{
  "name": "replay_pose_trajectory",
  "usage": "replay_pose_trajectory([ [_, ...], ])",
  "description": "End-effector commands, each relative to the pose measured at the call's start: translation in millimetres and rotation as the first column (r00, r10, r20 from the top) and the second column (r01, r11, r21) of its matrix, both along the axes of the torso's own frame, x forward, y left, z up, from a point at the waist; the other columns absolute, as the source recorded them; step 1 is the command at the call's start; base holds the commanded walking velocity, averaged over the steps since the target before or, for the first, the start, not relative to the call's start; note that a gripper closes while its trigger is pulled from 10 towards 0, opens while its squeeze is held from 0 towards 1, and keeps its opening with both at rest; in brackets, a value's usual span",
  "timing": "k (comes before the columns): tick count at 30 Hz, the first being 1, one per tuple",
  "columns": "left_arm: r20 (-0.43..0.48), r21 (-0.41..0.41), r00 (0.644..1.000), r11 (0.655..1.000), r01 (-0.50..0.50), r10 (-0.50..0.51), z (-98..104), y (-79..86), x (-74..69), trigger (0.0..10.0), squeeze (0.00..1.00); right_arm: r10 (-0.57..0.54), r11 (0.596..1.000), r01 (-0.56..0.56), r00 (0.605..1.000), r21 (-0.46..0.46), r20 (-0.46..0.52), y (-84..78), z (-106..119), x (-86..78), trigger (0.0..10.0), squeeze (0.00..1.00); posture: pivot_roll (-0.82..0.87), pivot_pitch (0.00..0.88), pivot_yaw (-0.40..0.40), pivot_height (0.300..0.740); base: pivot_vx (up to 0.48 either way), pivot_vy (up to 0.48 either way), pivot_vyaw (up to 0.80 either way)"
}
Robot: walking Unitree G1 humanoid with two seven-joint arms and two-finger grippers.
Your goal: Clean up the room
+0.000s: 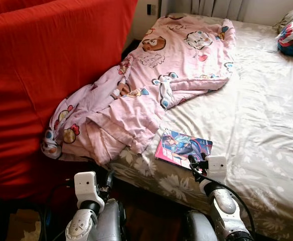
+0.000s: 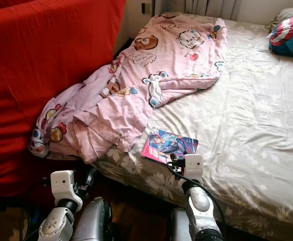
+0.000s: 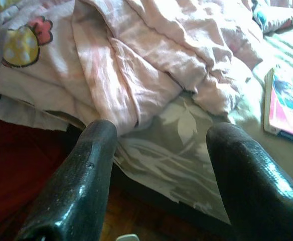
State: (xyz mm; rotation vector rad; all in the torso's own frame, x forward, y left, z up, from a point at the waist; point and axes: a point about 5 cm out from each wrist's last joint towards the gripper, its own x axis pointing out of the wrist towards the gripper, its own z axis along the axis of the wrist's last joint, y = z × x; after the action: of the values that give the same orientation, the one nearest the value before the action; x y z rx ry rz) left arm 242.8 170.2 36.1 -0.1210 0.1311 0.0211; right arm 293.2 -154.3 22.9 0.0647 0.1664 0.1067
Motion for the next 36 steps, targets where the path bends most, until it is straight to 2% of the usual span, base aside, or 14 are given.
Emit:
replay_pose_trajectory([
  [1,-0.014,0.001,1.0,1.0,-0.005,0.005,-2,2.1,-2.2,10.0,0.0,0.002,1.0,-0.002,1.0,0.003,0.0,0.8,0,-0.2,10.0,0.0,-0.02,0.15,0.017,0.612,0.289,0.0,0.0],
  [15,-0.008,0.0,1.0,1.0,-0.007,0.007,-2,2.4,-0.7,10.0,0.0,0.012,1.0,-0.012,1.0,0.006,-0.008,3.5,0,0.5,10.0,0.0,-0.02,0.148,0.017,0.612,0.298,0.0,0.0],
  [28,-0.001,-0.005,1.0,1.0,0.008,-0.008,0,-0.2,-1.6,10.0,0.0,-0.018,1.0,0.018,0.999,0.013,-0.032,0.0,-4,-1.5,10.0,0.0,-0.02,0.165,0.019,0.612,0.0,0.0,0.0],
  [29,-0.001,-0.004,1.0,1.0,0.01,-0.01,0,-0.1,-1.9,10.0,0.0,-0.021,0.999,0.022,0.998,0.027,-0.053,-0.1,-7,-2.7,10.0,0.04,-0.02,0.167,0.02,0.612,0.0,0.0,0.0],
  [30,-0.001,-0.004,1.0,1.0,0.011,-0.011,0,-0.1,-2.0,10.0,0.0,-0.027,0.999,0.029,0.997,0.034,-0.071,-0.5,-10,-3.7,10.0,0.97,-0.02,0.167,0.02,0.612,0.0,0.0,0.0],
  [31,-0.001,-0.004,1.0,1.0,0.012,-0.012,0,0.0,-2.1,10.0,0.0,-0.033,0.999,0.036,0.996,0.04,-0.084,-0.9,-12,-4.6,10.0,1.0,-0.01,0.17,0.02,0.612,0.0,0.0,0.0],
  [36,0.004,0.004,1.0,1.0,0.018,-0.018,3,0.4,-3.0,10.0,0.0,-0.087,0.989,0.103,0.984,0.103,-0.154,-5.9,-20,-7.9,10.0,1.0,0.01,0.196,0.021,0.612,0.0,0.0,0.0],
])
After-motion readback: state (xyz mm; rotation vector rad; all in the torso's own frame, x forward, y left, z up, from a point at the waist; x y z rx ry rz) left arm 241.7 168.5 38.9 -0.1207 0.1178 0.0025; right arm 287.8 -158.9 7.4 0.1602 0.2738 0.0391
